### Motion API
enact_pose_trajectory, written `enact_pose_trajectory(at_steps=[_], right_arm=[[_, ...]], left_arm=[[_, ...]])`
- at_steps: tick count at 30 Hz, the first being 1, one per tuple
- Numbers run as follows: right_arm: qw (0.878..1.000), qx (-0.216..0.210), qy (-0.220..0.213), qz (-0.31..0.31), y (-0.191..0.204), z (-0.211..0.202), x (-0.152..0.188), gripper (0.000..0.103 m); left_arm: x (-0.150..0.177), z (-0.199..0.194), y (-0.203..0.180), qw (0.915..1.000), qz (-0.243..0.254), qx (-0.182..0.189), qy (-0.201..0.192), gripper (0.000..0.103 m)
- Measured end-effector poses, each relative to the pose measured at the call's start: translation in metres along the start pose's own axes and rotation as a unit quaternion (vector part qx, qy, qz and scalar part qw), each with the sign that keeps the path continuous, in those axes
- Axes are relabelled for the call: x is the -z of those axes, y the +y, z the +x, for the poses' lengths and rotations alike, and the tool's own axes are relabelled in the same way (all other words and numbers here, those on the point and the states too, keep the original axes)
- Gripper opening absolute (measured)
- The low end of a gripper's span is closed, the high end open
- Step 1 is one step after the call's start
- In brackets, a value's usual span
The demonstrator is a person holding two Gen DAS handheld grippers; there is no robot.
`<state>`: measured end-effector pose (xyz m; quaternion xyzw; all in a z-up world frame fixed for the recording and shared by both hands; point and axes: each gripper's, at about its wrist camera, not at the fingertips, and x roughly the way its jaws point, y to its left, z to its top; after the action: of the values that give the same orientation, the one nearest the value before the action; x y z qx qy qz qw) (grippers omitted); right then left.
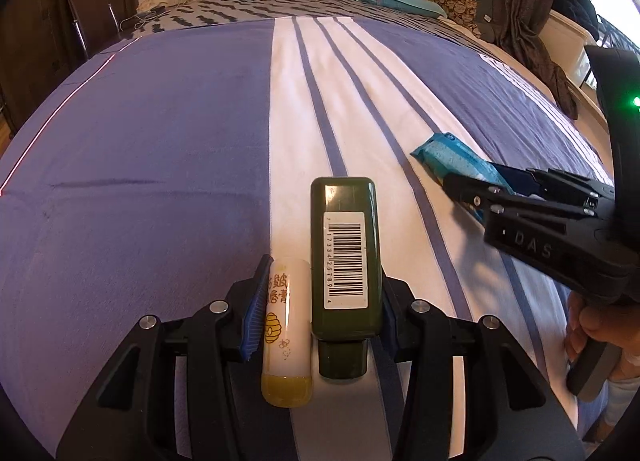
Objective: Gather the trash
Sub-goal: 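Grasp the blue wrapper packet with the right tool while the left tool grasps the green bottle and yellow tube, then lower the packet, bottle and tube into the black bin and open both tools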
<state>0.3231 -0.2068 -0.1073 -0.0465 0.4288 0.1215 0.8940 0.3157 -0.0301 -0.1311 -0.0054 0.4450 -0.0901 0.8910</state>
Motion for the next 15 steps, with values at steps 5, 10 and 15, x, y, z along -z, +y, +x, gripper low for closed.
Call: enact_pose_trajectory(at_steps=[5, 10, 15], right_arm=[[1.0, 0.002, -0.002, 0.005, 0.002, -0.02, 0.017, 0.035], [1.0, 0.009, -0.008, 0.016, -0.001, -0.054, 0.05, 0.035], [0.999, 0.006, -0.026, 0.033, -0.003, -0.095, 0.077, 0.035]], left_arm=[[0.013, -0.014, -0.007, 0.9999, 0.009, 0.005, -0.004, 0.044], [0.03, -0.039, -0.016, 0.9997, 0.016, 0.013, -0.012, 0.044], [0.05, -0.081, -0.027, 0.9989, 0.02, 0.024, -0.034, 0.044]])
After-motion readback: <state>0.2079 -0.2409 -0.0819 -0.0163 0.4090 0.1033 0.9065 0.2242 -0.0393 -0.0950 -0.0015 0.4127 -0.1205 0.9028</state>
